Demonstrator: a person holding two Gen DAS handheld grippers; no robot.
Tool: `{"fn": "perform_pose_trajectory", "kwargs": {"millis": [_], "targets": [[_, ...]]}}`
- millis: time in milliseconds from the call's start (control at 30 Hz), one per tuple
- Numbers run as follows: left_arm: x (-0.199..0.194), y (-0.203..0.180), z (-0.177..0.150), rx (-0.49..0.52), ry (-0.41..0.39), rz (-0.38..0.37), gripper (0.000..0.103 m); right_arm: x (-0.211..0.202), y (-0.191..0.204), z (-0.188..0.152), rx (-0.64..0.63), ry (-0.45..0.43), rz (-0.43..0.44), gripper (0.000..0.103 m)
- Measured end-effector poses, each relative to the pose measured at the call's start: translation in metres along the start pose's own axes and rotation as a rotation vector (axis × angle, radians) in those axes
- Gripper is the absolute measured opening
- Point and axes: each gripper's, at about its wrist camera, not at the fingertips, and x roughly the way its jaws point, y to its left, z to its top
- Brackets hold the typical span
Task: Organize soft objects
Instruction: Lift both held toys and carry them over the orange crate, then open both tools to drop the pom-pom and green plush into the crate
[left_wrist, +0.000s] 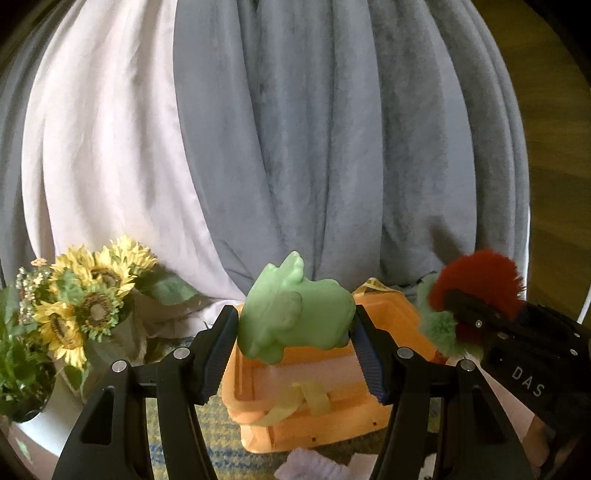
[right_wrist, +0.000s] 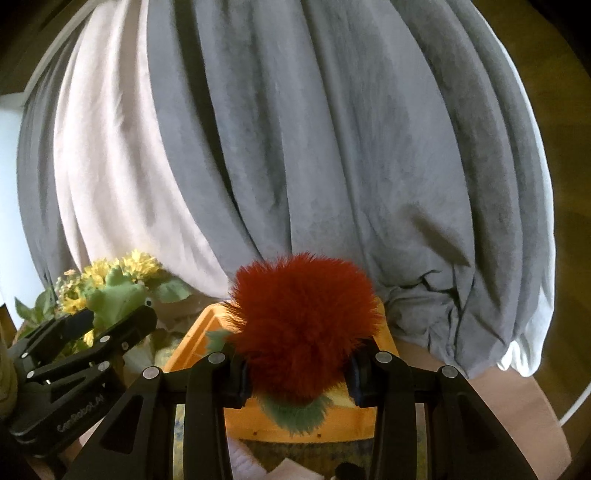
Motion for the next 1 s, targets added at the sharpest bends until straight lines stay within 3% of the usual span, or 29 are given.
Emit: {"fn": "perform_pose_trajectory", "kwargs": {"millis": [400, 700, 800, 900, 1000], "targets": [[0.077, -0.006, -0.002, -0.009, 0.093, -0.003, 0.061, 0.067, -0.006, 0.005, -0.012, 0.077, -0.014, 0.040], [0.132, -0.006, -0.022, -0.006, 0.240, -0.003, 0.063, 0.117, -0.016, -0.004, 0.013, 0.212, -0.016, 0.042], [0.139, -0.003, -0.024, -0.020, 0.248, 0.009, 0.081, 0.130, -0.017, -0.009, 0.019, 0.259, -0.020, 0.047], [0.139, -0.002, -0.025, -0.017, 0.247, 0.027, 0.086, 0.137, -0.019, -0.012, 0.019, 0.283, -0.034, 0.067], [0.136, -0.002, -0.023, -0.010, 0.239, 0.059, 0.091, 0.137, -0.023, -0.012, 0.028, 0.278, -0.074, 0.073]]}}
